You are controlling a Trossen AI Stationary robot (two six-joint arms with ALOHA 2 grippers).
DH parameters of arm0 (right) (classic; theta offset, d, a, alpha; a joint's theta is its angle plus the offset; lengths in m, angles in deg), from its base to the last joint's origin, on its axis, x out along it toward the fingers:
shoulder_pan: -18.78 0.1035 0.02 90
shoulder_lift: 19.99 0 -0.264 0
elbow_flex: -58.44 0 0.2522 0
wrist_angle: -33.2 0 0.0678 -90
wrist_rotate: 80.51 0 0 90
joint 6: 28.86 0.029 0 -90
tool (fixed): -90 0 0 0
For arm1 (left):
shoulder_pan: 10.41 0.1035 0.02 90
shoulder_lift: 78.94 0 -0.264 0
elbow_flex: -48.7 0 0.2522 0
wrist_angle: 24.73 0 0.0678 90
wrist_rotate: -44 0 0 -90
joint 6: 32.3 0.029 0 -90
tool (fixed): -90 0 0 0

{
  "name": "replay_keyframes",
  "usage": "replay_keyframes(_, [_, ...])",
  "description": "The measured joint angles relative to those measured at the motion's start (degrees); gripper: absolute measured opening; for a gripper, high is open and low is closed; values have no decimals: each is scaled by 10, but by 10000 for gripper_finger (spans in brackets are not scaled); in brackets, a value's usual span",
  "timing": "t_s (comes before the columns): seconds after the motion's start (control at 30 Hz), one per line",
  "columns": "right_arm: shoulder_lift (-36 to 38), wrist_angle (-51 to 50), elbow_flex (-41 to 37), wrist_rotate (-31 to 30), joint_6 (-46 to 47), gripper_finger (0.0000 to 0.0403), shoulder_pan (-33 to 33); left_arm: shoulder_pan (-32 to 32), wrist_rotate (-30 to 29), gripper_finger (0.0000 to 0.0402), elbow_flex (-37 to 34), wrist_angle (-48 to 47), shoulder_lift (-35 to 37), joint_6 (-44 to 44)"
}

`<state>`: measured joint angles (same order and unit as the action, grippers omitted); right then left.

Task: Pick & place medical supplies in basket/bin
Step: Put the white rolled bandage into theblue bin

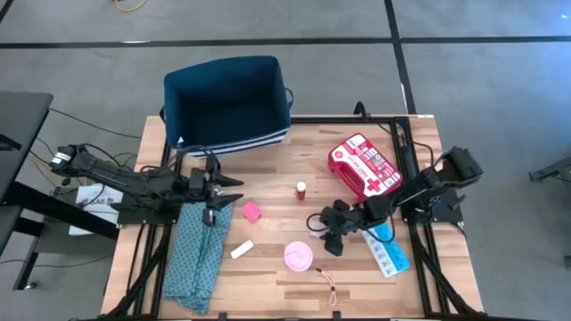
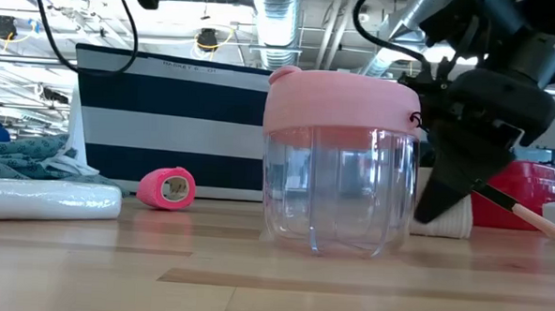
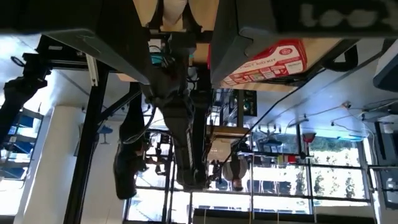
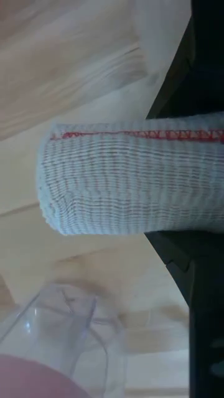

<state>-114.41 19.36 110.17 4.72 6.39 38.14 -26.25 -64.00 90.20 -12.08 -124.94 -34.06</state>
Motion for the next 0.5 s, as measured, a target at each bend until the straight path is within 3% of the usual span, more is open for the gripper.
replay_keyframes(0.27, [-11,-35,31,1,-31,202,0,0,-5,154,0,0,-10,22])
replay_keyframes(0.5, [-8,-48,37,9,10,101,4,0,-7,154,0,0,-10,21])
